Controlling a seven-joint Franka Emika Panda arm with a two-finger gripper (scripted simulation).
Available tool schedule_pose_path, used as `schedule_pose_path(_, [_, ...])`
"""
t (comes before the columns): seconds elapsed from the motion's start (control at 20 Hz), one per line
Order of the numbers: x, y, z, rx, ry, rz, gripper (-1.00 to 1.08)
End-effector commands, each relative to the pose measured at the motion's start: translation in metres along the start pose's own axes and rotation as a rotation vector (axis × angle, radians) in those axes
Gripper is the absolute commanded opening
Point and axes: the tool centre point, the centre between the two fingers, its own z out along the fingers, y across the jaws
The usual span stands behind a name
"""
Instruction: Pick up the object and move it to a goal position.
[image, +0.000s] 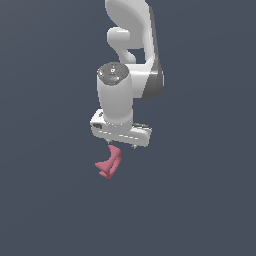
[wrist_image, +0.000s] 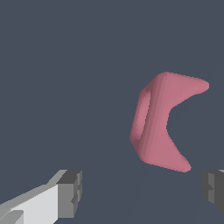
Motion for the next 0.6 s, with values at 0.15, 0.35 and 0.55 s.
schedule_pose_path(0.15, [0.022,0.030,0.019,-0.022,-0.011,0.136,1.00])
schedule_pose_path(0.35, [0.031,0.044,0.028,-0.034,-0.015,0.198,1.00])
schedule_pose_path(0.55, [0.036,0.051,0.032,-0.040,-0.016,0.229,1.00])
